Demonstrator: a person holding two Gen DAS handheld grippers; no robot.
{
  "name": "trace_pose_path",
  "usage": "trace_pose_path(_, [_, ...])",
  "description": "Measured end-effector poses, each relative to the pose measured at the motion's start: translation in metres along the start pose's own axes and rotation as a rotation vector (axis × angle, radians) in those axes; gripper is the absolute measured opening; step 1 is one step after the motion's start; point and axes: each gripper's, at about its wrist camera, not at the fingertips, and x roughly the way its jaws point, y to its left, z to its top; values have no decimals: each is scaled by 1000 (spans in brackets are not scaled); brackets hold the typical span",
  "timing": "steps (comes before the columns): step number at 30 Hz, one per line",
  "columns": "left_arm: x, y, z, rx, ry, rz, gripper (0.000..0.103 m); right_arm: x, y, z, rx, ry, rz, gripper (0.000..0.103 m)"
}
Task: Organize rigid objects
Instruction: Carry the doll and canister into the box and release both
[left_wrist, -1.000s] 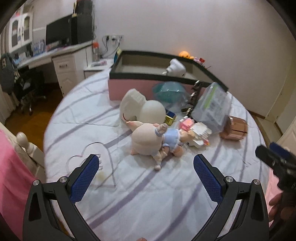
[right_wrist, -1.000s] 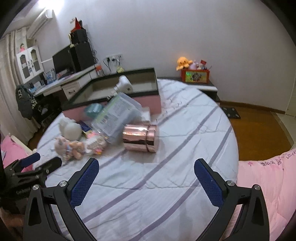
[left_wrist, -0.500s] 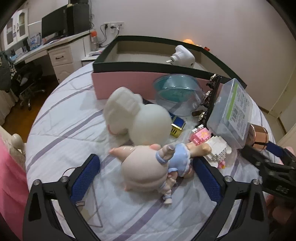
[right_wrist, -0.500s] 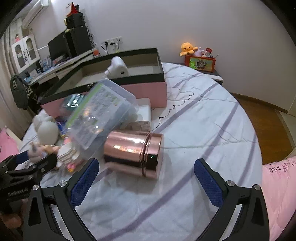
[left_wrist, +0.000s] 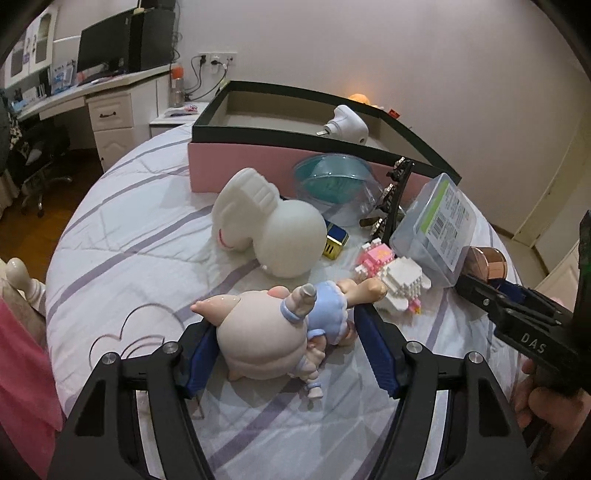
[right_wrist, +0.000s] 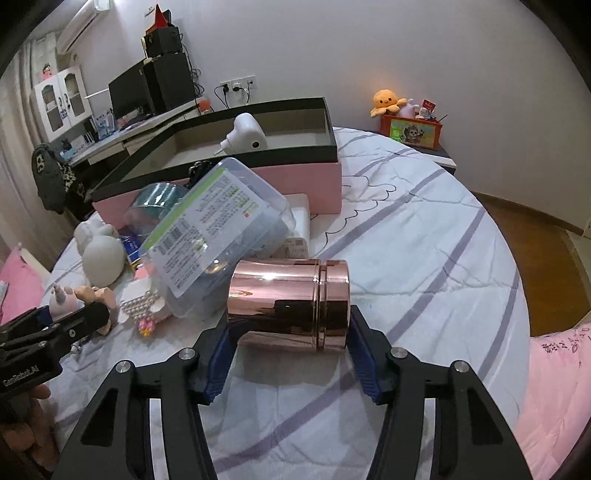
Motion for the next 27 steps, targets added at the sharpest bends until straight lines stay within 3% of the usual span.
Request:
trace_pose_path(14, [-30,13,-9,-2,-40,20,70,-44,10,-9,-18,-52,75,55])
trace_pose_path(21, [-46,16,0,-2,-82,24,70,-58,17,3,-36,-85,105,55])
trace_pose_path(27, [-60,15,25,9,-136,24,70,-66,30,32,-98,-134,114,55])
